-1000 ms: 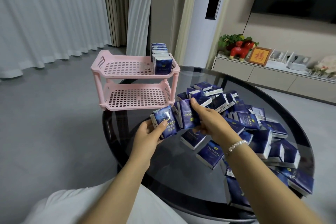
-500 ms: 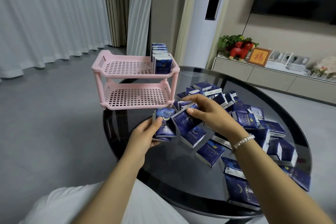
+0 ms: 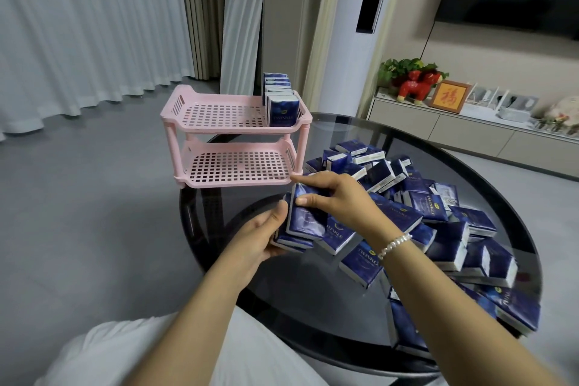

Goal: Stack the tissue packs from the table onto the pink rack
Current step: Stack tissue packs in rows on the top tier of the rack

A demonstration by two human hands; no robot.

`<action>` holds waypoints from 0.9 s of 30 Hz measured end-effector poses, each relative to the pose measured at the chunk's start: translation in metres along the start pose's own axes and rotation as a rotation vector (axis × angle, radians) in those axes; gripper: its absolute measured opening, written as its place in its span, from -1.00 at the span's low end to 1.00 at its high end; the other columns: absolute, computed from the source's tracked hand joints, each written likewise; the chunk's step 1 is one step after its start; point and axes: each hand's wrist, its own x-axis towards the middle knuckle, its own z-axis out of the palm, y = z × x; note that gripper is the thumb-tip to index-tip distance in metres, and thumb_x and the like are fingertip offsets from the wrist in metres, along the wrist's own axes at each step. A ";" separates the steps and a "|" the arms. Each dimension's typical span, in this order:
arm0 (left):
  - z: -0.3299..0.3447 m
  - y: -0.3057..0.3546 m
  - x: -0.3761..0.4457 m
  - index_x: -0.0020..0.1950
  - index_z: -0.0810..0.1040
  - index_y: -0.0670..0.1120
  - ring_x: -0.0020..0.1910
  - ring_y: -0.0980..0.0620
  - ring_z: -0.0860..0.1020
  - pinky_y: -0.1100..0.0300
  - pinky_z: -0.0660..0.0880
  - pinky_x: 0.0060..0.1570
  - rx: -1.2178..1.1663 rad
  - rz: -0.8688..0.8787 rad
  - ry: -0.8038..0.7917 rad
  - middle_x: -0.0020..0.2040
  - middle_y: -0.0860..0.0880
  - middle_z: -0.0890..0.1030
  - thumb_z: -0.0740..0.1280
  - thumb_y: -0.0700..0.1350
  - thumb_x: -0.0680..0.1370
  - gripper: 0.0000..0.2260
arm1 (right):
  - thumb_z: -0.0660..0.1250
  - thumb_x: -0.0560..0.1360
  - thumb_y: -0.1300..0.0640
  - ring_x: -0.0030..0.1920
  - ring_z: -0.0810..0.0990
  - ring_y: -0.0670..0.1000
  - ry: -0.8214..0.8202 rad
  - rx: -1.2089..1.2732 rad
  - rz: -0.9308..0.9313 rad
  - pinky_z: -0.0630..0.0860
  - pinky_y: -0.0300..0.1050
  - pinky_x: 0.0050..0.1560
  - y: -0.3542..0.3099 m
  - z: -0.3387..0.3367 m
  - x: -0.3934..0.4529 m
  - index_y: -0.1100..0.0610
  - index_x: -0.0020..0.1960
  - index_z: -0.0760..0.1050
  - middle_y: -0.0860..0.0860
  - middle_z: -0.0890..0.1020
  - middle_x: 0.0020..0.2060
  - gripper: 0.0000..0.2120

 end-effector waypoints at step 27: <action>-0.009 -0.009 0.006 0.17 0.56 -0.06 -0.03 0.07 0.64 0.26 0.52 -0.18 -0.075 -0.022 0.256 0.05 -0.04 0.67 0.38 -0.06 0.51 -0.76 | 0.45 0.34 -0.14 0.06 0.42 0.09 -0.173 -0.579 0.418 0.19 -0.01 0.11 0.042 0.006 -0.016 0.00 0.15 0.35 -0.01 0.53 -0.07 -0.51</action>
